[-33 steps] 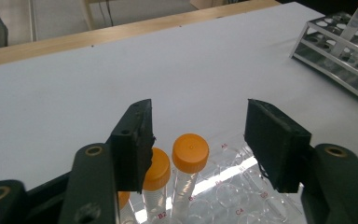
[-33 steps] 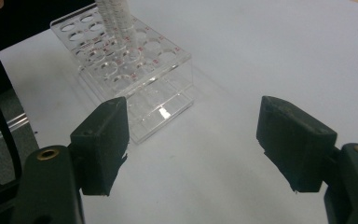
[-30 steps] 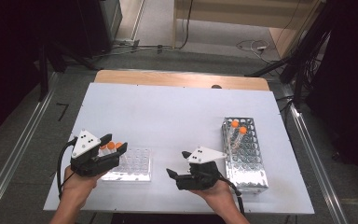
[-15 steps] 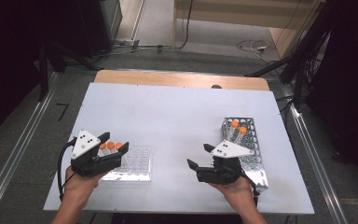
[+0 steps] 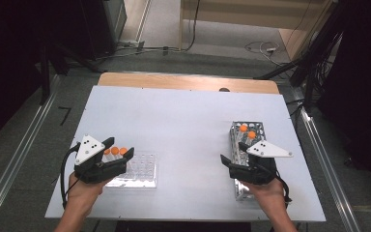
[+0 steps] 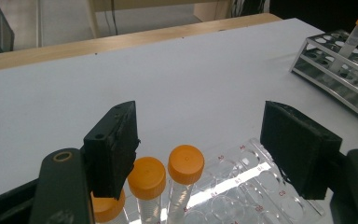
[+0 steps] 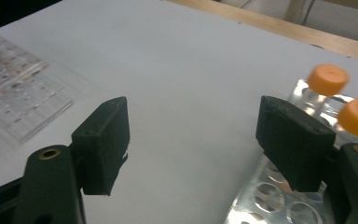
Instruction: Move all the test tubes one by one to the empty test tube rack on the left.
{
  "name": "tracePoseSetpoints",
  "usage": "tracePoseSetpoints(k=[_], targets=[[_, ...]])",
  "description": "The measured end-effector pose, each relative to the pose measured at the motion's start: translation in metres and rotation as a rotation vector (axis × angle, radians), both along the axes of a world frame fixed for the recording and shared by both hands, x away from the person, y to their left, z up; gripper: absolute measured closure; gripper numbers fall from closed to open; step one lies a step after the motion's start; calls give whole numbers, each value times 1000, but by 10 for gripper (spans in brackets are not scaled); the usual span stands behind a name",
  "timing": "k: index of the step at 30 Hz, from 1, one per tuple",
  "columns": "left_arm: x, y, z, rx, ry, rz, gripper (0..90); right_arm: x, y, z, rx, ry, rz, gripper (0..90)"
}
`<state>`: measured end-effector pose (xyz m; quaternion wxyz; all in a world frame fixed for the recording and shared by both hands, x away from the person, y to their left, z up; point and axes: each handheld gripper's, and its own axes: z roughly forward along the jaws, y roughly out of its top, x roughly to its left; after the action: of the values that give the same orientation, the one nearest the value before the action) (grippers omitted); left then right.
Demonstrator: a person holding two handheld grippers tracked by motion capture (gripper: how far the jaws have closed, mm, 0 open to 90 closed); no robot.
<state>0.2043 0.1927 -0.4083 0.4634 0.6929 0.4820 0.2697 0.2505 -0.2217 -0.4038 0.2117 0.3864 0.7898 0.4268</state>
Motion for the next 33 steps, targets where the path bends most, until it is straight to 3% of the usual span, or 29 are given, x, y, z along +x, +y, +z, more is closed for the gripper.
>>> tracePoseSetpoints(k=[14,22,33], targets=[[0,-2,0,-2,-2,-2,283,29,-45,-10,-32,5,-142,276],[0,-2,0,-2,-1,-3,284,44,-53,-15,-44,22,-147,328],[1,-3,-1,-2,4,-5,283,59,-57,-24,-73,39,-96,477]])
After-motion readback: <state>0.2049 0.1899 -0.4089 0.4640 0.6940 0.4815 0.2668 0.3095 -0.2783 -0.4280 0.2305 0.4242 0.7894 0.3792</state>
